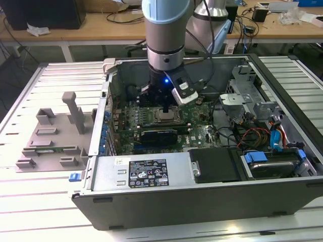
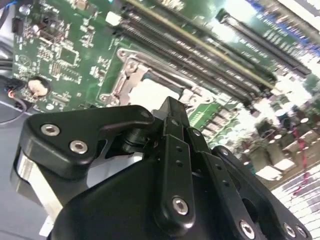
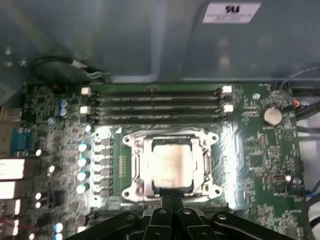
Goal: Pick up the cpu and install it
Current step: 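Install the second cpu locking lever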
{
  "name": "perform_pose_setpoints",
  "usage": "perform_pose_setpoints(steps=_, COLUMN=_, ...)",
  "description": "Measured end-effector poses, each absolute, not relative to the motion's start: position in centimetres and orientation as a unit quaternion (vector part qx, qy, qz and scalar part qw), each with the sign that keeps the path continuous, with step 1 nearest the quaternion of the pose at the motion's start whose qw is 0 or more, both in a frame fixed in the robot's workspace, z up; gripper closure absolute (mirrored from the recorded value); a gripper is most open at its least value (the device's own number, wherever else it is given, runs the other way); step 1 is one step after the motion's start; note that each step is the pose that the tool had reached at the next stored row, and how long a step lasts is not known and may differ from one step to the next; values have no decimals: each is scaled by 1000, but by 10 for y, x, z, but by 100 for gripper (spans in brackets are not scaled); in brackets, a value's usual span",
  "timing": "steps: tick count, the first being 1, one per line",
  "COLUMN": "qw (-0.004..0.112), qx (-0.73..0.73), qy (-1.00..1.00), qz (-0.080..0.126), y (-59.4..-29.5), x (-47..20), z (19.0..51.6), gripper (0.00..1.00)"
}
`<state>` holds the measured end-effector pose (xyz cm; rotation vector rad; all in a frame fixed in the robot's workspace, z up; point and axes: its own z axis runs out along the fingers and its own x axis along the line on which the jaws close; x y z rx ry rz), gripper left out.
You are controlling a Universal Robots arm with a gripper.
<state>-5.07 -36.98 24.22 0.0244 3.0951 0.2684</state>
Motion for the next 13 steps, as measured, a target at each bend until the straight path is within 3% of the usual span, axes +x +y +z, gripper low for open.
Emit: perform_pose_setpoints(steps=13, qw=17, qx=8, qy=996, qz=85, y=-361, x=-45, z=244, gripper=89)
